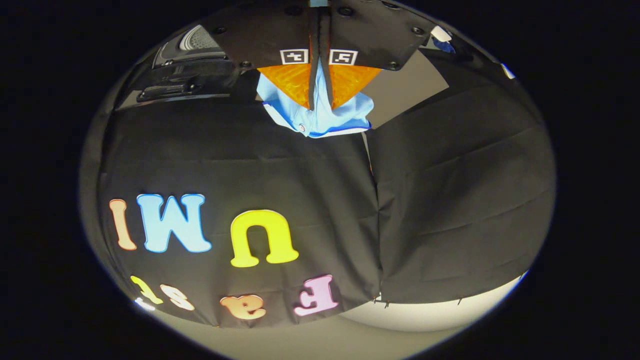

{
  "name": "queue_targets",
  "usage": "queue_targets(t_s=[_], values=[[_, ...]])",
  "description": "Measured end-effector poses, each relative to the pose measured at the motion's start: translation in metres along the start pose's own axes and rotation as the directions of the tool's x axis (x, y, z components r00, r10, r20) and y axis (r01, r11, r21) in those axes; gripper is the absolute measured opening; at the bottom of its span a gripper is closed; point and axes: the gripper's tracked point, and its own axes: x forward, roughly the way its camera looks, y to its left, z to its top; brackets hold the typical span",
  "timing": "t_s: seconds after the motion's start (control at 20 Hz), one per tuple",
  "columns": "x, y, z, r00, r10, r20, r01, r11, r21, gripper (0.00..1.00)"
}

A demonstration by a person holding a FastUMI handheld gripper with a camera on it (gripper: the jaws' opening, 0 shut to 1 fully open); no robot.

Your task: Put the clothes into the washing machine and then close the washing machine lid.

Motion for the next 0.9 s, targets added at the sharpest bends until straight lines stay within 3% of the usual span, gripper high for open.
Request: queue_targets(t_s=[0.15, 0.35, 0.9], values=[[-0.022, -0.042, 0.023, 0.998, -0.040, 0.050, 0.039, 0.999, 0.015, 0.01], [-0.044, -0.100, 0.021, 0.991, -0.120, 0.057, 0.120, 0.993, 0.001, 0.01], [-0.047, -0.199, -0.073, 0.963, -0.260, -0.066, 0.261, 0.965, -0.003, 0.01]])
